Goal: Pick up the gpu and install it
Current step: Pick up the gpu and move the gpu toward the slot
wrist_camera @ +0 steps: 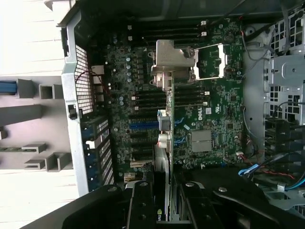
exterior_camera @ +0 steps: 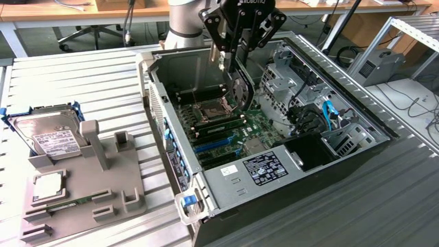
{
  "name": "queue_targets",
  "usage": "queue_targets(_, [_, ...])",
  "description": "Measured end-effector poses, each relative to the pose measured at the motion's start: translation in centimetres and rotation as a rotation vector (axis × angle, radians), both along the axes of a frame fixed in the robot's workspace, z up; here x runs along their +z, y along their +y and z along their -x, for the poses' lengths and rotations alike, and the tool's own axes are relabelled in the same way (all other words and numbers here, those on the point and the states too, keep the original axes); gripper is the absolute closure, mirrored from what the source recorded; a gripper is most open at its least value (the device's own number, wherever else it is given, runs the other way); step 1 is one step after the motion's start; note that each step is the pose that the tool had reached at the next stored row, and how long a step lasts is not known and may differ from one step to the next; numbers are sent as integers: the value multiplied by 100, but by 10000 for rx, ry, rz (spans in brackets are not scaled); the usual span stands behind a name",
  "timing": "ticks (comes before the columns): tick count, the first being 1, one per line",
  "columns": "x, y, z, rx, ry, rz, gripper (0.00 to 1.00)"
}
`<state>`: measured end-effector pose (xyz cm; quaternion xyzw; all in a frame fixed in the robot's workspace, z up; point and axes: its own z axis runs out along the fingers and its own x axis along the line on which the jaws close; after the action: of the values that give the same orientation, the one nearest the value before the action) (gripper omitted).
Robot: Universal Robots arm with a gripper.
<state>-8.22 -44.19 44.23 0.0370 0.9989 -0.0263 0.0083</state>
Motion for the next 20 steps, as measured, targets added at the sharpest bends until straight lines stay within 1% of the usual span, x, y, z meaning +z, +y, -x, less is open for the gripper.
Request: queue_targets(20, [0, 1, -272, -1, 0, 0, 74])
